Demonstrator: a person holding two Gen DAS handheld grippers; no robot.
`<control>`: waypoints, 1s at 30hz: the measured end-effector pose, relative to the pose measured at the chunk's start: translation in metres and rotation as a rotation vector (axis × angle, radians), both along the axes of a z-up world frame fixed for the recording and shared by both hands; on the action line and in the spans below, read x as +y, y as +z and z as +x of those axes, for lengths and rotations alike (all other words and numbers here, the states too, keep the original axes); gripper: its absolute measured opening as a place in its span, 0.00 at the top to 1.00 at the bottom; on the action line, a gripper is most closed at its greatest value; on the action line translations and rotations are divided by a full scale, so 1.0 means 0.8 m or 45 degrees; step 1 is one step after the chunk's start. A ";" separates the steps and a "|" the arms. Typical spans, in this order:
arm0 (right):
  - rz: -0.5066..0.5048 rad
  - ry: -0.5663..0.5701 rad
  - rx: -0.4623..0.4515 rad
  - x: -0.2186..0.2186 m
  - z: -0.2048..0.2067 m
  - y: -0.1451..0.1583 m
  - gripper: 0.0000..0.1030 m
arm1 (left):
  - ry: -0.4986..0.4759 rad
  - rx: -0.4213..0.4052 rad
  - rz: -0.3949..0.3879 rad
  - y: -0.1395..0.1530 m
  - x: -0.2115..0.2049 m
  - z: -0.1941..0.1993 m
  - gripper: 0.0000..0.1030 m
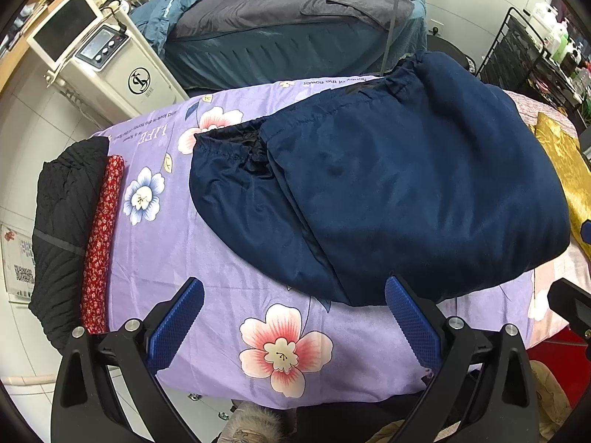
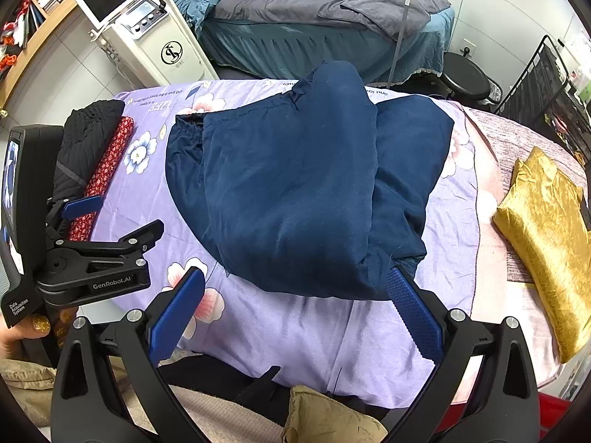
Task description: Fold large clothes
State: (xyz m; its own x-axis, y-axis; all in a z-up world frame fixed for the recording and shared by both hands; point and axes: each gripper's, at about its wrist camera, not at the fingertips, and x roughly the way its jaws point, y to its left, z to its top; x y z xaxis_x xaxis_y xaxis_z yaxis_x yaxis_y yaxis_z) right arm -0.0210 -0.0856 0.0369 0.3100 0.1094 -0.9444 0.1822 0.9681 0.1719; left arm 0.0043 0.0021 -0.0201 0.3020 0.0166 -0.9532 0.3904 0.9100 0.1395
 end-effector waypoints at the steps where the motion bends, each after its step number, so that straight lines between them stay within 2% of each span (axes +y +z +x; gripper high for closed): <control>1: 0.001 -0.001 0.001 -0.001 0.000 0.000 0.05 | 0.002 0.001 0.001 0.000 0.000 0.001 0.06; 10: 0.028 0.004 -0.010 -0.007 0.004 -0.002 0.05 | 0.008 -0.001 0.007 -0.001 0.001 0.002 0.06; 14: 0.046 0.016 -0.089 -0.017 0.015 0.006 0.05 | 0.028 -0.011 0.008 0.000 0.006 0.007 0.06; 19: 0.029 0.024 -0.203 -0.046 0.066 0.003 0.05 | 0.101 -0.021 0.015 0.000 0.022 0.013 0.06; 21: 0.040 0.021 -0.208 -0.058 0.091 -0.012 0.05 | 0.140 -0.022 0.031 -0.001 0.033 0.015 0.06; 23: 0.027 -0.013 -0.156 -0.071 0.121 -0.039 0.06 | 0.166 -0.018 0.037 -0.002 0.039 0.015 0.06; 24: 0.025 -0.017 -0.128 -0.074 0.132 -0.053 0.17 | 0.183 -0.018 0.041 -0.002 0.045 0.014 0.06; 25: 0.042 -0.008 -0.092 -0.075 0.143 -0.072 0.47 | 0.200 -0.016 0.045 -0.003 0.050 0.013 0.06; 27: 0.117 -0.020 -0.004 -0.074 0.147 -0.098 0.75 | 0.226 -0.011 0.053 -0.004 0.057 0.011 0.06; 28: 0.165 -0.006 -0.026 -0.068 0.140 -0.100 0.77 | 0.238 -0.013 0.056 -0.004 0.060 0.010 0.06; 30: 0.118 0.146 -0.082 -0.033 0.120 -0.088 0.77 | 0.261 -0.010 0.065 -0.004 0.063 0.011 0.06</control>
